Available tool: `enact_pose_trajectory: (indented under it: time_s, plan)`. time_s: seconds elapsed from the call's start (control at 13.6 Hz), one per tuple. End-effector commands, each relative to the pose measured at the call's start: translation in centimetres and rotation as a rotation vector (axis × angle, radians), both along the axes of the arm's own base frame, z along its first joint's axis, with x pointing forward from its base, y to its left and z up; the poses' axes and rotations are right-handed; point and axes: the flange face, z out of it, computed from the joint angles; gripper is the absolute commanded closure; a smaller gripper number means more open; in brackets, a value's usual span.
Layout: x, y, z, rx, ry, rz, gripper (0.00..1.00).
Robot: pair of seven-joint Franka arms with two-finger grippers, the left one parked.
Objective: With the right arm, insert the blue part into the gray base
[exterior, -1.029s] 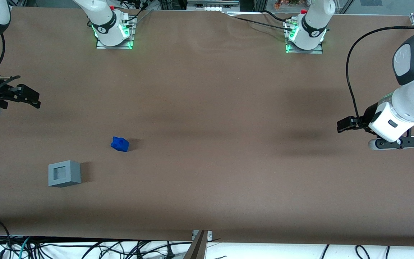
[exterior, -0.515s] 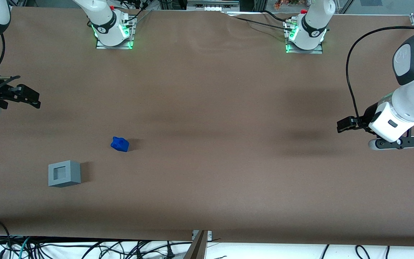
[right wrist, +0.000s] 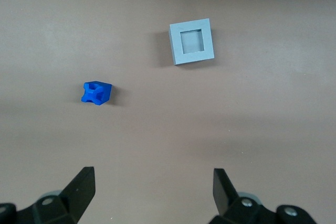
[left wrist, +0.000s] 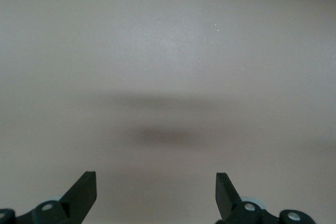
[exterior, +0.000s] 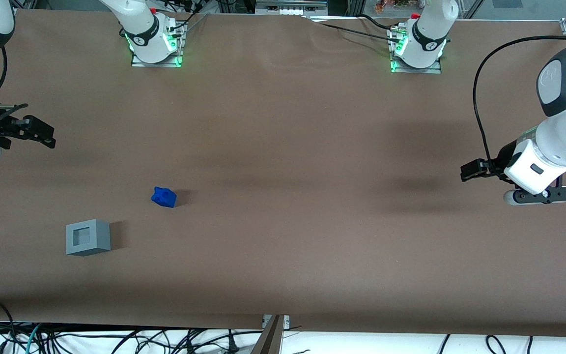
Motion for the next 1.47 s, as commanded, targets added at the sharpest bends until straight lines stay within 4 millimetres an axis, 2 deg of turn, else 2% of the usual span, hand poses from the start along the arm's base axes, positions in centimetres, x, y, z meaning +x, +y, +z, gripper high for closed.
enact_pose_trajectory:
  time_s: [0.0,1.03,1.18,1.32,1.4]
  plan:
    - [0.2,0.0,0.5,0.014,-0.008,0.0,0.01]
    - [0.3,0.0,0.4,0.012,-0.006,0.005,0.01]
    - [0.8,0.3,-1.1,0.004,0.026,0.011,0.01]
    - [0.8,0.3,-1.5,0.009,0.032,0.008,0.01]
    - [1.7,0.1,-3.7,0.01,0.066,0.005,0.01]
